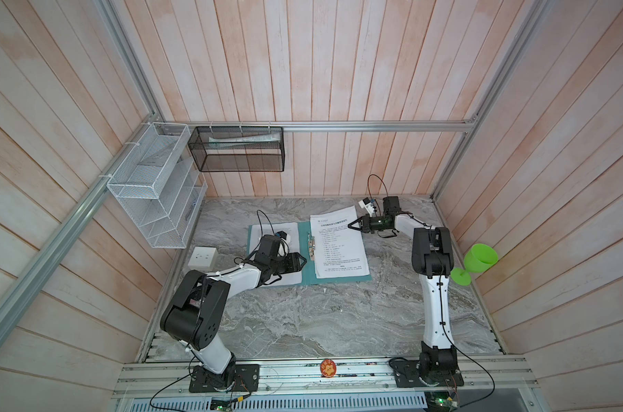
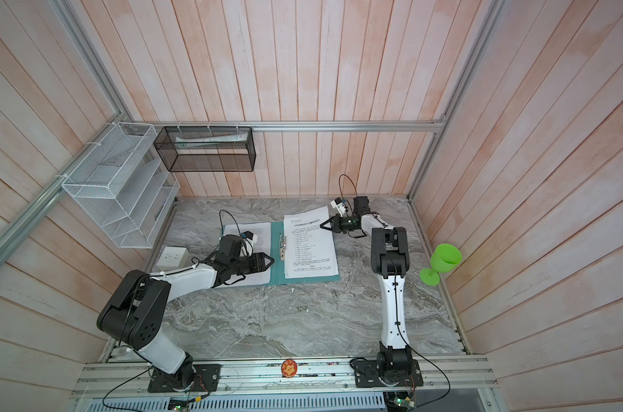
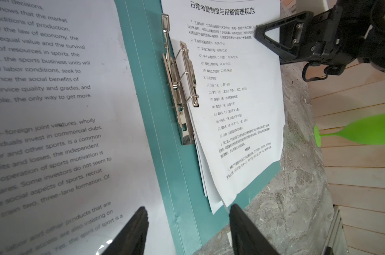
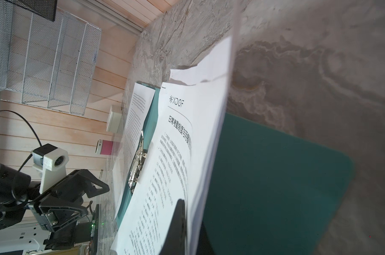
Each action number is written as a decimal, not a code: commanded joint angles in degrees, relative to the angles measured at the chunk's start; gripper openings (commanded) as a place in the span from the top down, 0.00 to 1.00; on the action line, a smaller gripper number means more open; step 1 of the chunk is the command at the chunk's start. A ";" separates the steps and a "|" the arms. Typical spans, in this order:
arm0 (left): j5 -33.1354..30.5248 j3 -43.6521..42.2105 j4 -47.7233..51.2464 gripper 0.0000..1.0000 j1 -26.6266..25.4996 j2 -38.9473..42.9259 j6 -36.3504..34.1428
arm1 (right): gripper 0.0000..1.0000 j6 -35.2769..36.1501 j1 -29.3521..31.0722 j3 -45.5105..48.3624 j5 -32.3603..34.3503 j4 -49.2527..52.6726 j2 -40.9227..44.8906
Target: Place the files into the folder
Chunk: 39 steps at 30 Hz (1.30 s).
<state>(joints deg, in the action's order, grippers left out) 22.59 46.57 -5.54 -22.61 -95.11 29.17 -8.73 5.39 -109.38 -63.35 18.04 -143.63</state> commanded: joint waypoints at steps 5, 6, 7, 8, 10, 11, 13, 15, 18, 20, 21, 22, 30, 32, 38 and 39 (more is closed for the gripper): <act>-0.97 -1.21 0.18 0.39 0.20 -0.30 -0.16 | 1.00 -1.81 1.16 2.66 0.57 -1.27 0.86; -0.99 -1.21 0.17 0.39 0.19 -0.25 -0.16 | 1.00 -2.22 1.36 3.37 1.05 -1.65 1.34; -1.10 -1.21 0.17 0.39 0.20 -0.25 -0.16 | 1.00 -4.27 1.34 4.24 2.94 -2.67 1.93; -1.14 -1.12 0.18 0.39 0.22 -0.29 -0.15 | 0.97 -4.98 1.29 4.74 3.77 -2.96 2.32; -1.31 -1.10 0.33 0.39 0.20 -0.21 -0.21 | 0.61 -5.87 1.27 6.02 5.67 -2.83 3.59; -1.48 -1.00 0.50 0.39 0.20 -0.05 -0.29 | 0.51 -6.04 1.29 6.64 7.61 -2.51 4.46; -2.29 -0.86 0.88 0.39 0.19 0.39 -0.48 | 0.39 -6.27 1.04 8.60 13.54 -2.13 7.30; -2.73 -0.70 0.88 0.39 0.20 0.99 -0.52 | 0.38 -7.45 0.41 10.09 19.05 -2.81 10.35; -2.88 -0.40 0.64 0.38 0.20 2.69 -0.68 | 0.37 -7.02 0.53 8.33 26.42 -0.75 13.06; -2.61 -0.34 0.49 0.38 0.20 3.63 -0.54 | 0.36 -4.73 0.97 3.05 31.88 4.29 11.99; -2.46 -0.24 0.59 0.38 0.13 3.91 -0.49 | 0.36 -3.66 1.27 -1.60 34.93 7.68 10.17; -2.35 -0.20 0.60 0.38 0.07 4.12 -0.51 | 0.37 -2.26 1.65 -6.78 37.16 11.23 7.72; -4.04 0.14 2.66 0.38 -1.53 4.41 -2.07 | 0.74 -0.75 4.96 -47.99 47.89 30.37 -13.59; -4.11 -0.50 2.33 0.38 -1.94 4.70 -1.76 | 0.81 -2.47 5.45 -38.62 46.18 22.24 -9.92; -4.09 -1.96 1.69 0.38 -3.68 5.28 -1.23 | 0.79 -7.37 7.34 -23.98 38.37 0.86 -3.98; -4.04 -2.19 1.60 0.38 -4.11 5.34 -1.23 | 0.78 -7.59 7.70 -27.54 36.71 1.28 -6.05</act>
<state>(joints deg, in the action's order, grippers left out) 19.00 45.78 -3.68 -25.85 -91.15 28.49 -13.93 12.38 -132.81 -22.33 27.75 -149.67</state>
